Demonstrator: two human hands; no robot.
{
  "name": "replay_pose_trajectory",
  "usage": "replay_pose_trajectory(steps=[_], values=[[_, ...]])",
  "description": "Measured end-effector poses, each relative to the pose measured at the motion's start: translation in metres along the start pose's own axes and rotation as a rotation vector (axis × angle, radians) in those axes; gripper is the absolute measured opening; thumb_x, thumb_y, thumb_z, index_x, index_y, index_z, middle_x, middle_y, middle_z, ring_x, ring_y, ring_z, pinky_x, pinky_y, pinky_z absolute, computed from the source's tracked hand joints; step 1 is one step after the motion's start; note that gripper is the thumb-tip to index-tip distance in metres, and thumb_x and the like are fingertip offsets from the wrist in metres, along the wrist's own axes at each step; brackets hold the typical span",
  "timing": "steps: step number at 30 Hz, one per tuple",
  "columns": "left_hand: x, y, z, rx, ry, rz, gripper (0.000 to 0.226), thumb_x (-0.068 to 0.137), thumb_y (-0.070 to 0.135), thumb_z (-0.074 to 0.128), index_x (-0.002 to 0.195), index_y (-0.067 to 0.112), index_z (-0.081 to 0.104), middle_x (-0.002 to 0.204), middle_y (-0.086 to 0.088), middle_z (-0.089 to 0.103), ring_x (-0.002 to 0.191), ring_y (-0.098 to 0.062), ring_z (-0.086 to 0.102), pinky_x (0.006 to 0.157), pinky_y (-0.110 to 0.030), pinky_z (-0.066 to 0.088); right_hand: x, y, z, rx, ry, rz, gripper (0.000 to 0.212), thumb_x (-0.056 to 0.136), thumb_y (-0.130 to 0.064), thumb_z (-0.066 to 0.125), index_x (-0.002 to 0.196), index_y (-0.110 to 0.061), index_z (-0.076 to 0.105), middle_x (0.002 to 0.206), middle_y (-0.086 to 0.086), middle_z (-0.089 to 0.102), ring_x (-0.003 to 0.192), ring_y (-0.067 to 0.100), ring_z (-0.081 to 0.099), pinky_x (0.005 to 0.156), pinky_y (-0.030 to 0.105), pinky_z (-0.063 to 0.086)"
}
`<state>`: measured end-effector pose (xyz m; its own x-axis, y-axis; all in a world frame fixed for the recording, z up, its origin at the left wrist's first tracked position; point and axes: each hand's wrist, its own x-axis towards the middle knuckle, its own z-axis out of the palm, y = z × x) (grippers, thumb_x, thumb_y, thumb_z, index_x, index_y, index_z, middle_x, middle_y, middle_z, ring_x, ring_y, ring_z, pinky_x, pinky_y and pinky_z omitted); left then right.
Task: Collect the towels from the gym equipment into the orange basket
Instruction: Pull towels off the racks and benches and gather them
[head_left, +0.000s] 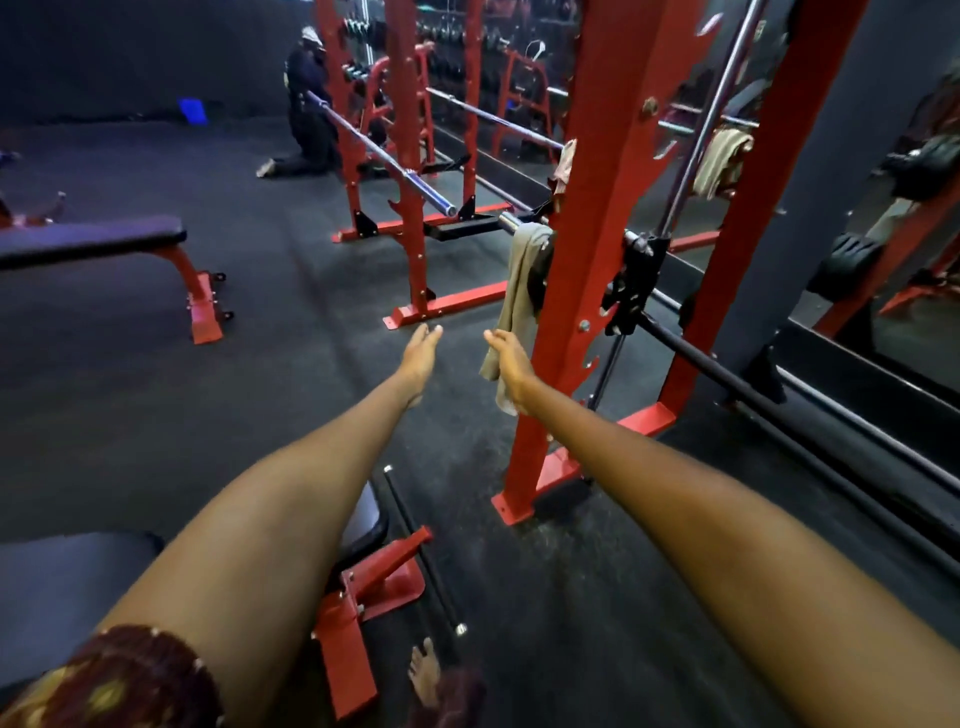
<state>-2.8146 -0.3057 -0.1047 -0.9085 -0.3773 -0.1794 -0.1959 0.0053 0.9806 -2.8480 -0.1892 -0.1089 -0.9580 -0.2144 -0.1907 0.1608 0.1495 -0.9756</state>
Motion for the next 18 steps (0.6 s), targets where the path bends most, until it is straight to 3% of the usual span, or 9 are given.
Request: replay_pose_trajectory(steps=[18], values=[[0.309,0.018,0.036,0.044,-0.042,-0.13,0.052,0.102,0.025,0.036,0.15,0.008,0.022,0.158,-0.004,0.021,0.145,-0.017,0.019,0.115,-0.027,0.015,0.315,-0.024,0.037,-0.012,0.092,0.153,0.054,0.099,-0.031,0.044,0.146,-0.009,0.028,0.152,0.01,0.03,0.138,0.025,0.033,0.111,0.037,0.027]])
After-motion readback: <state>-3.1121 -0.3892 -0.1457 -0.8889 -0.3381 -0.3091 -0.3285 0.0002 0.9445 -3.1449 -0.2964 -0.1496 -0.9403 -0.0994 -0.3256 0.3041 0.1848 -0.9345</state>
